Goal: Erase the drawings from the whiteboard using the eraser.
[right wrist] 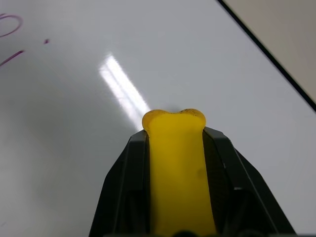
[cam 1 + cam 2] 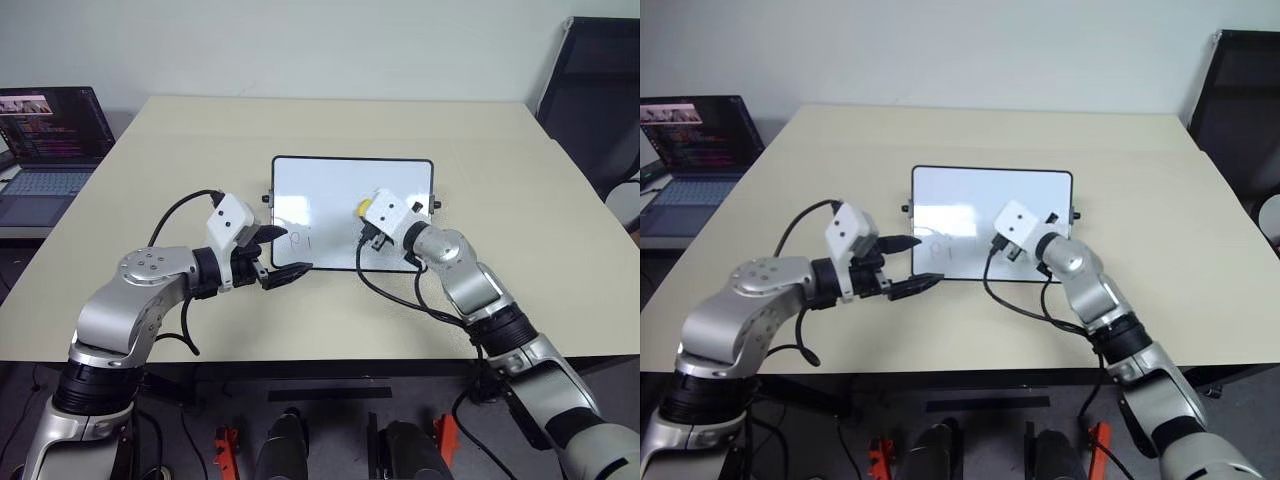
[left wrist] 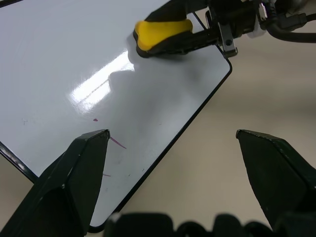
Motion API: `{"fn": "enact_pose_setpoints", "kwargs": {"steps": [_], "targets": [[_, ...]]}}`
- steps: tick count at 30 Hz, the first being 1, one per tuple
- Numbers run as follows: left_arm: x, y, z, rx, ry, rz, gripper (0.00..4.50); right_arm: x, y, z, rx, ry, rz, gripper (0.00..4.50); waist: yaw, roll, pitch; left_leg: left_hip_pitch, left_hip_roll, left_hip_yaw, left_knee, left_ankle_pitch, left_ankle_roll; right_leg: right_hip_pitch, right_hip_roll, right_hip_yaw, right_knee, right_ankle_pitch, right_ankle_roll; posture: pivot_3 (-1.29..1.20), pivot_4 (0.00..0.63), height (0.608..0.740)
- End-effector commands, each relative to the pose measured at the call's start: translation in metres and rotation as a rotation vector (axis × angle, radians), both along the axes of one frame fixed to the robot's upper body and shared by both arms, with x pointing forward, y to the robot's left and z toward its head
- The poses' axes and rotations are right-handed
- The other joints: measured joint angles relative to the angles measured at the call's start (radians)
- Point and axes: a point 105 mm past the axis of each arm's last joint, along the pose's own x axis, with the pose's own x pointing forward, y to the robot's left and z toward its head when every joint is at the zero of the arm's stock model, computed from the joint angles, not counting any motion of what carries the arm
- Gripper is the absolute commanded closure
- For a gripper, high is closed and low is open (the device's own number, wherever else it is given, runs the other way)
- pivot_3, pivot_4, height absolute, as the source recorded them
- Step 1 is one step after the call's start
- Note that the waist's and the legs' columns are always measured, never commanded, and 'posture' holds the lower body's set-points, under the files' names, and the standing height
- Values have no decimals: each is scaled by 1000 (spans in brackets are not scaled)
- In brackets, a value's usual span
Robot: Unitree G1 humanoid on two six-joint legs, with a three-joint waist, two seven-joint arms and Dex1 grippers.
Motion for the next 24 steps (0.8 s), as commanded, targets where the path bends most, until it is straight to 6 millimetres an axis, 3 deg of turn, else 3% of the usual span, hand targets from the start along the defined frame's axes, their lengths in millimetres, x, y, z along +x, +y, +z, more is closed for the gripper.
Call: {"fn": "enact_pose_setpoints", "kwargs": {"steps": [1, 5, 11, 14, 19, 24], "targets": [[-3, 3, 13, 1, -50, 6, 0, -2, -22, -30, -60, 136, -60, 3391, -1, 0, 0, 0, 0, 0, 0, 0, 0, 0, 0, 0, 0, -1, 0, 0, 150, 740], [-2, 3, 13, 1, -50, 7, 0, -9, -21, -35, -83, 191, -16, 3391, 0, 0, 0, 2, 0, 1, 1, 0, 0, -1, -1, 0, -1, -1, -4, 0, 150, 740], [-3, 2, 12, 4, -49, 2, 0, 15, -19, 13, 27, -78, -122, 3392, -1, 0, 0, 3, 0, 1, 1, -4, -6, -3, -2, 0, -1, 4, -6, 0, 150, 740], [-3, 2, 12, 5, -47, -3, 0, 20, -15, 21, 58, -122, -134, 3392, -1, 0, 0, 2, 0, 1, 1, -4, -6, -4, -2, 0, 0, 5, -6, 0, 150, 740], [-4, 2, 12, 7, -46, -7, 0, 20, -3, 12, 60, -84, -99, 3393, -1, 0, 0, 1, 0, 2, 1, 0, 0, -4, -2, 0, -1, 4, -5, 0, 150, 740], [-4, 1, 13, 7, -48, -8, 0, 12, -6, -20, -7, 78, -72, 3394, -6, 0, 0, 2, 1, 5, 1, 1, 1, -1, 0, 4, -1, 2, -4, 0, 150, 740]]}}
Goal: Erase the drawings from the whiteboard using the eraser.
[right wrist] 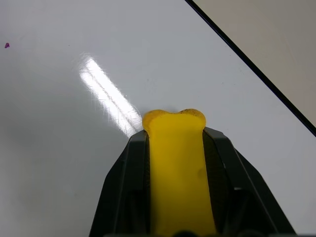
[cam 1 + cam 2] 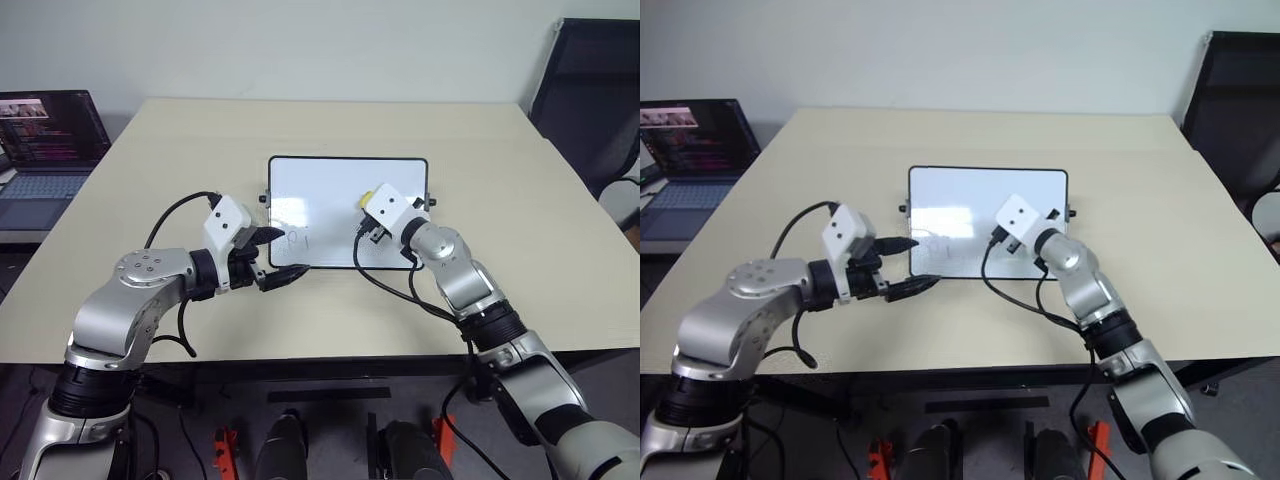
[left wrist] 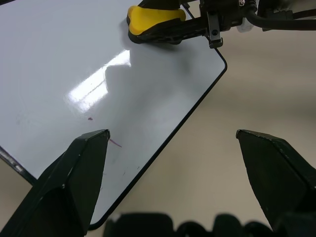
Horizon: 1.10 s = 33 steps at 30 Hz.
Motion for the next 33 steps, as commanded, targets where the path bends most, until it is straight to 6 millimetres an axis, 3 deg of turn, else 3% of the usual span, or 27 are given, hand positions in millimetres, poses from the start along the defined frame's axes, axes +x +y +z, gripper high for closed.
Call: {"fn": "enact_pose_setpoints", "kwargs": {"steps": [1, 10, 15, 19, 25, 27, 31, 33], "targets": [[-3, -1, 14, 4, -54, -11, 0, -5, -11, -37, -71, 168, -11, 3395, 0, 0, 0, 0, 0, 0, 0, 0, 0, 0, 0, 0, 0, 0, 0, 0, 150, 740], [-3, -4, 13, -1, -47, -24, 0, 18, -60, -10, 4, 46, -227, 3396, 11, 0, 0, 0, 0, 1, 0, -4, -6, -3, -2, -1, -1, 0, -1, 0, 150, 740], [-2, -5, 13, -3, -48, -30, 0, 14, -73, -29, -33, 128, -243, 3398, 12, -1, 0, -1, -1, 2, 0, -4, -6, -3, -5, 0, -2, 1, -1, 0, 150, 740], [-1, -6, 13, -4, -47, -33, 0, -3, -70, -55, -115, 246, -166, 3398, 12, -3, -2, -1, -2, 2, 0, -4, -6, -3, -6, -1, -3, 1, -1, 0, 150, 740], [0, -5, 13, -2, -46, -32, 0, -22, -63, -72, -287, 305, -40, 3398, 6, -6, -6, 0, -1, 3, 0, -4, -6, -3, -7, -1, -3, 1, -1, 0, 150, 740], [1, -5, 14, -2, -47, -31, 0, -17, -63, -63, -290, 246, -57, 3398, 5, -6, -6, 0, -1, 3, 0, -4, -6, -3, -7, -2, -3, 1, -1, 0, 150, 740], [0, -5, 13, -2, -44, -31, 0, 5, -57, -14, -172, -7, -151, 3398, -2, -6, -6, 0, -1, 3, 0, -4, -6, -5, -9, -2, -3, 1, -1, 0, 150, 740], [0, -5, 12, -2, -41, -32, 0, 7, -52, -7, -134, -39, -153, 3398, -3, -5, -5, -1, -1, 4, -1, -4, -6, -7, -14, -3, -3, 1, -1, 0, 150, 740]]}}
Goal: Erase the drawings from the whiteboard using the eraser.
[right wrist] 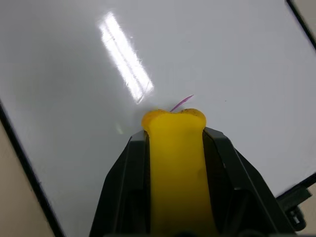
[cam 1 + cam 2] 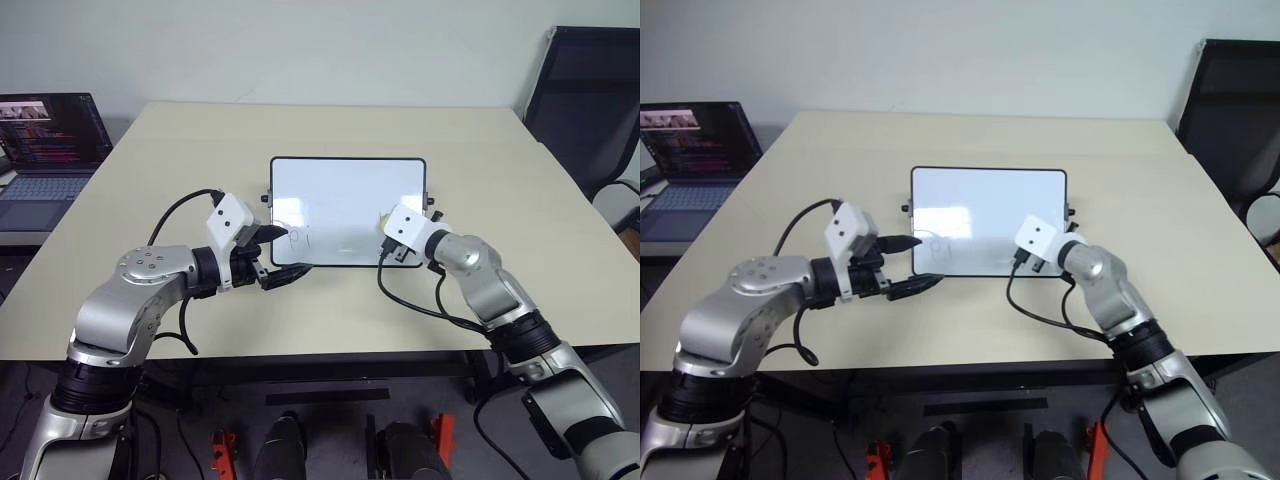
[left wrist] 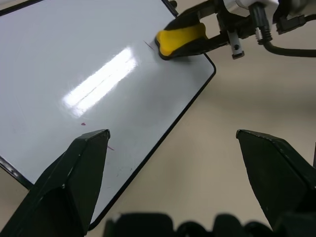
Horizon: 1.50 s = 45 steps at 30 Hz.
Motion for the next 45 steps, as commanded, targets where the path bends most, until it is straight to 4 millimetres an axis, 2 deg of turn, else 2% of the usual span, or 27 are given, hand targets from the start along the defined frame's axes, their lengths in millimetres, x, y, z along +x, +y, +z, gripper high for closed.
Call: {"fn": "enact_pose_setpoints", "kwargs": {"steps": [1, 3, 8, 16, 18, 22, 24, 28, 33, 37, 40, 42, 45], "targets": [[-1, -2, 10, -2, -39, -15, 0, 12, -14, 10, 39, -57, -92, 3398, 1, 0, 1, -1, 0, 1, 0, 0, 0, -1, -3, -2, 0, 0, 0, 0, 150, 740], [-1, -2, 10, -3, -38, -15, 0, 11, -9, 8, 54, -45, -84, 3398, 4, 0, 1, -2, -1, 2, 0, 0, 0, -2, -4, -3, 0, 0, 0, 0, 150, 740], [-1, -1, 10, -3, -38, -11, 0, 3, -6, -15, 21, 50, -55, 3398, 3, 0, 1, -1, -1, 4, 0, 0, 0, -2, -3, -4, 0, 0, 0, 0, 150, 740], [0, 2, 9, -1, -37, 2, 0, -20, -2, -48, -138, 214, 68, 3398, 3, -1, 0, 0, 0, 5, 0, 3, 5, -2, -2, -5, 1, 0, 3, 0, 150, 740], [1, 3, 9, 0, -38, 5, 0, -20, -2, -47, -165, 203, 77, 3398, 3, -1, 0, 0, 1, 5, 0, 3, 5, -2, -2, -5, 0, 0, 3, 0, 150, 740], [1, 3, 9, 0, -39, 7, 0, 3, -9, -6, -113, -32, -35, 3398, 4, -1, 1, 0, 1, 5, 0, 0, 0, -2, -2, -5, 0, 0, 3, 0, 150, 740], [0, 3, 9, -1, -37, 6, 0, 8, -12, 5, -86, -83, -64, 3399, 4, 0, 2, 0, 0, 5, 0, 0, 0, -3, -4, -5, 0, 0, 3, 0, 150, 740], [0, 5, 8, -3, -33, 13, 0, 5, -12, -7, -95, -19, -46, 3399, 6, 1, 3, -2, 0, 5, -1, 0, 0, -4, -6, -5, -4, 1, 2, 0, 150, 740], [1, 17, 7, -8, -23, 60, 0, -17, 3, -36, -144, 133, 94, 3399, 6, 0, 2, -2, 1, 4, -2, 0, 0, -3, -7, -5, -14, 1, 1, 0, 150, 740], [3, 32, 9, -5, -18, 109, 0, -17, 4, -30, -119, 94, 78, 3399, 6, 0, 2, -2, 0, 7, -2, 0, 0, -2, -6, -5, -14, 4, 5, 0, 150, 740], [2, 40, 9, -1, -13, 130, 0, -13, 5, -4, 44, 27, 43, 3399, 4, 0, 2, -1, 1, 7, -2, 0, 0, -3, -4, -6, -13, 8, 7, 0, 150, 740], [1, 42, 9, 1, -12, 135, 0, -14, 6, 4, 117, 15, 43, 3399, 4, 1, 3, -2, 2, 7, -3, 0, 0, -4, -4, -6, -12, 8, 7, 0, 150, 740], [-5, 49, 5, 10, 3, 160, 0, -31, 17, 19, 343, 53, 118, 3400, 7, 1, 3, -3, 2, 7, -4, 1, 2, -5, -4, -6, -13, 8, 7, 0, 150, 740]]}}
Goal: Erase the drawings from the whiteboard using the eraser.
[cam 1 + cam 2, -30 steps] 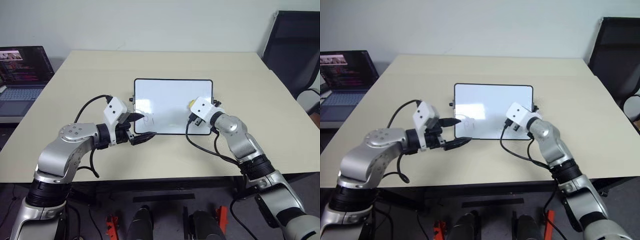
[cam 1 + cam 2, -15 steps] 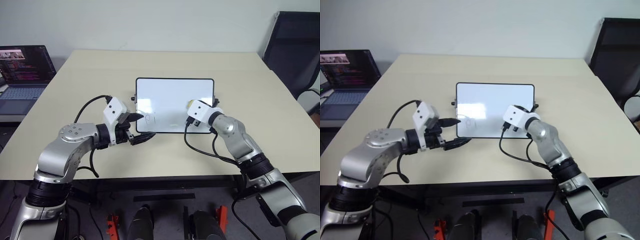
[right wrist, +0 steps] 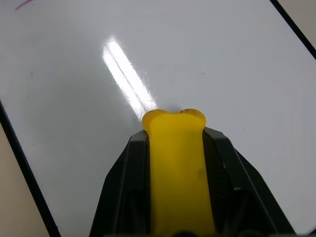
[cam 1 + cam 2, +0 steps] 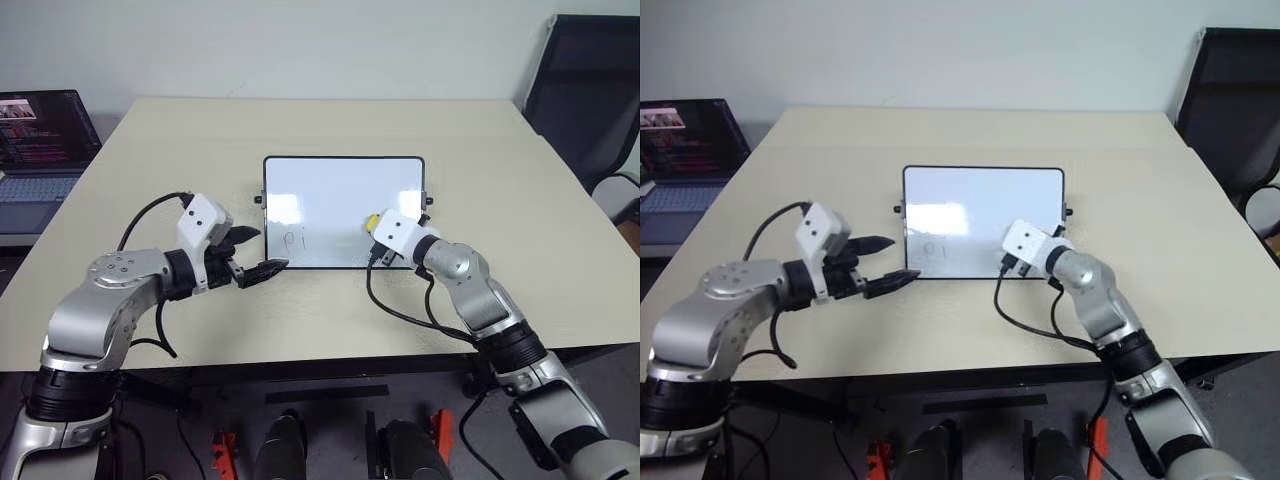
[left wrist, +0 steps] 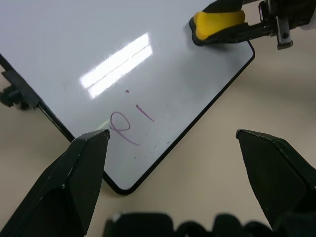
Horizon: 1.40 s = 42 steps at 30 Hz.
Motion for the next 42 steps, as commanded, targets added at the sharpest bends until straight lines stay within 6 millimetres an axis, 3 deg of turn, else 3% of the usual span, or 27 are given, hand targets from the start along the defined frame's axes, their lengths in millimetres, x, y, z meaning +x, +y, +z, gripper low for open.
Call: {"fn": "enact_pose_setpoints", "kwargs": {"steps": [1, 7, 12, 16, 21, 25, 32, 36, 40, 42], "targets": [[-6, 12, 9, 14, -32, 34, 0, -17, 2, 21, 233, 27, 42, 3401, 1, 0, 1, -1, 0, 0, 0, 0, 1, 0, 0, 0, -1, 0, 0, 0, 150, 740], [-23, 25, 0, 21, 13, 62, 0, -56, 6, 20, 290, 133, 176, 3402, 2, 1, 2, -13, 0, 1, -1, 0, 1, -6, 0, 1, 0, 2, 7, 0, 150, 740], [-31, 46, -7, 46, 41, 134, 0, -76, 7, 12, 191, 153, 223, 3408, 3, 2, 2, -13, 0, 1, -1, -1, 0, -7, 0, 0, -1, -3, 3, 0, 150, 740], [-36, 49, -15, 45, 53, 157, 0, -80, 19, 0, 24, 72, 273, 3408, 2, 2, 2, -12, 0, 1, 1, -2, -2, -9, 0, 0, -2, -3, 1, 0, 150, 740], [-41, 52, -16, 49, 53, 179, 0, -79, 42, -4, -18, 38, 336, 3408, 3, 2, 2, -12, 0, 1, 1, -1, -1, -9, 0, 0, -2, -3, 1, 0, 150, 740], [-41, 52, -15, 50, 46, 188, 0, -71, 62, 4, -23, 11, 399, 3408, 2, 2, 2, -12, 0, 1, 1, -1, 0, -7, 0, 0, -1, -3, 2, 0, 150, 740], [-39, 46, -15, 58, 45, 163, 0, -25, 96, 22, -46, -80, 356, 3409, 0, 2, 2, -12, 0, 1, 2, 0, 0, -6, 1, 0, 1, -1, 3, 0, 150, 740], [-39, 44, -15, 61, 46, 153, 0, -7, 106, 25, -82, -123, 324, 3409, 3, 2, 2, -12, 0, 1, 2, 0, 0, -6, 2, 0, 1, 2, 7, 0, 150, 740], [-39, 42, -16, 62, 48, 147, 0, 3, 115, 19, -146, -151, 316, 3409, 1, 2, 2, -12, 0, 1, 2, 0, 0, -6, 2, 1, 1, 5, 4, 0, 150, 740], [-39, 41, -16, 61, 49, 145, 0, 4, 115, 4, -205, -114, 329, 3409, 0, 2, 2, -12, 0, 1, 1, 0, 0, -6, 2, 1, 2, 5, 4, 0, 150, 740]]}}
